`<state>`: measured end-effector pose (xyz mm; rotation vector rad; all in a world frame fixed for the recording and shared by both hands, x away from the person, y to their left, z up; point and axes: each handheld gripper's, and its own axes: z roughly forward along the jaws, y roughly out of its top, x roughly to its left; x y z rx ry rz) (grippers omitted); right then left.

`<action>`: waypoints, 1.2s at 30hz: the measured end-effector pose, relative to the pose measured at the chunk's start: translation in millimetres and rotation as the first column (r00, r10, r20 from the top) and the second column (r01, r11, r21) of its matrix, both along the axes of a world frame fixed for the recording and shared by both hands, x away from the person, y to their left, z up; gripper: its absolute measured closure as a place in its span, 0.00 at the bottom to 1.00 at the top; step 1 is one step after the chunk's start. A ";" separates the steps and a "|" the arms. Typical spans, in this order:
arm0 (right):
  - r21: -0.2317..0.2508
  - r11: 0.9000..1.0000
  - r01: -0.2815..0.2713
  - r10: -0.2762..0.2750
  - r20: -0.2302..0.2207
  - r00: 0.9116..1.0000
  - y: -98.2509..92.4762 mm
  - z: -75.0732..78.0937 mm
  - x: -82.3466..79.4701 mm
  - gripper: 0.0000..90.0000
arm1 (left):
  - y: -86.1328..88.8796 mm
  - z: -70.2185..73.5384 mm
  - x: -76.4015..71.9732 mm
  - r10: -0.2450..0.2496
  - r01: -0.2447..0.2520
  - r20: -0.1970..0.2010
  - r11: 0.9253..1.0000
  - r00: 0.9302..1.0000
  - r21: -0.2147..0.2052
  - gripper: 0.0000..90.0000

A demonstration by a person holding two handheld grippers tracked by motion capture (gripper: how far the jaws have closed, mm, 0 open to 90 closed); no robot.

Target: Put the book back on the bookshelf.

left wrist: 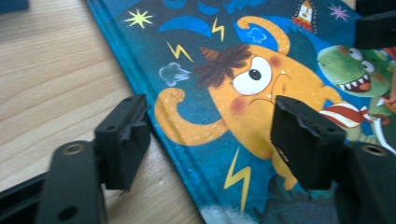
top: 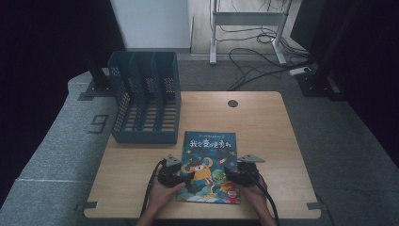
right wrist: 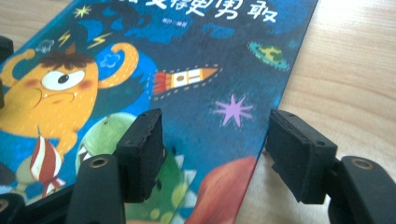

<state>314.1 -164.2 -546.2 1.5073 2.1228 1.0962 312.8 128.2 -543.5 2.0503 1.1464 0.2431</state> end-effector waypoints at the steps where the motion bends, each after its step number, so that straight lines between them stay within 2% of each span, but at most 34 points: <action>1: 0.006 1.000 0.004 -0.004 0.000 1.000 -0.5 -1.0 3.0 0.38 | -0.6 0.0 -0.1 -0.002 0.002 -0.001 1.000 1.000 0.002 0.28; 3: 0.004 1.000 0.014 -0.014 0.008 1.000 0.3 -3.1 11.4 0.35 | -1.0 0.1 0.3 -0.004 0.004 -0.003 1.000 1.000 0.004 0.26; 10: 0.025 1.000 0.013 -0.013 0.004 1.000 0.7 -3.4 17.9 0.32 | -1.6 -0.1 0.5 -0.005 0.005 -0.001 1.000 1.000 0.006 0.25; 18: 0.112 0.993 0.027 -0.026 -0.015 1.000 -4.6 1.7 18.2 0.31 | -2.6 -0.3 0.1 -0.003 0.003 0.002 1.000 1.000 0.010 0.24; 20: 0.120 0.993 0.021 -0.019 -0.015 1.000 -5.1 4.3 17.6 0.31 | -3.0 -0.5 -0.1 -0.003 0.003 0.003 1.000 1.000 0.010 0.24; 21: 0.153 0.988 -0.010 0.012 -0.013 1.000 -5.8 6.5 16.8 0.38 | -3.1 -0.6 -0.1 -0.003 0.003 0.005 1.000 1.000 0.011 0.24; 22: 0.224 0.974 -0.043 0.050 -0.025 0.998 -6.0 8.1 16.4 0.36 | -3.4 -0.9 -0.1 -0.003 0.003 0.008 1.000 1.000 0.012 0.24; 23: 0.289 0.954 -0.077 0.090 -0.031 0.995 -2.7 10.7 15.5 0.37 | -3.3 -1.0 0.0 -0.003 0.003 0.008 1.000 1.000 0.012 0.23; 24: 0.265 0.960 -0.092 0.100 -0.014 0.995 2.6 13.2 13.5 0.36 | -3.0 -1.0 0.1 -0.003 0.003 0.006 1.000 1.000 0.009 0.23; 26: 0.168 0.980 -0.105 0.105 0.014 0.994 14.0 16.1 10.6 0.34 | -2.2 -1.0 0.4 -0.005 0.005 0.004 1.000 1.000 0.004 0.23; 28: 0.109 0.991 -0.081 0.078 0.027 0.997 18.3 15.2 10.0 0.32 | -1.7 -1.0 0.7 -0.008 0.008 0.004 1.000 1.000 0.001 0.23; 31: 0.044 0.999 -0.027 0.026 0.019 0.999 13.9 9.8 14.1 0.29 | -2.2 -1.1 0.4 -0.007 0.007 0.006 1.000 1.000 0.005 0.23; 32: 0.041 0.999 0.005 -0.005 0.009 1.000 7.6 6.2 17.1 0.28 | -2.4 -1.1 0.3 -0.007 0.007 0.006 1.000 1.000 0.006 0.23; 36: 0.039 0.999 0.035 -0.036 0.008 0.999 1.8 4.2 20.0 0.27 | -2.7 -1.1 0.2 -0.006 0.006 0.007 1.000 1.000 0.008 0.23</action>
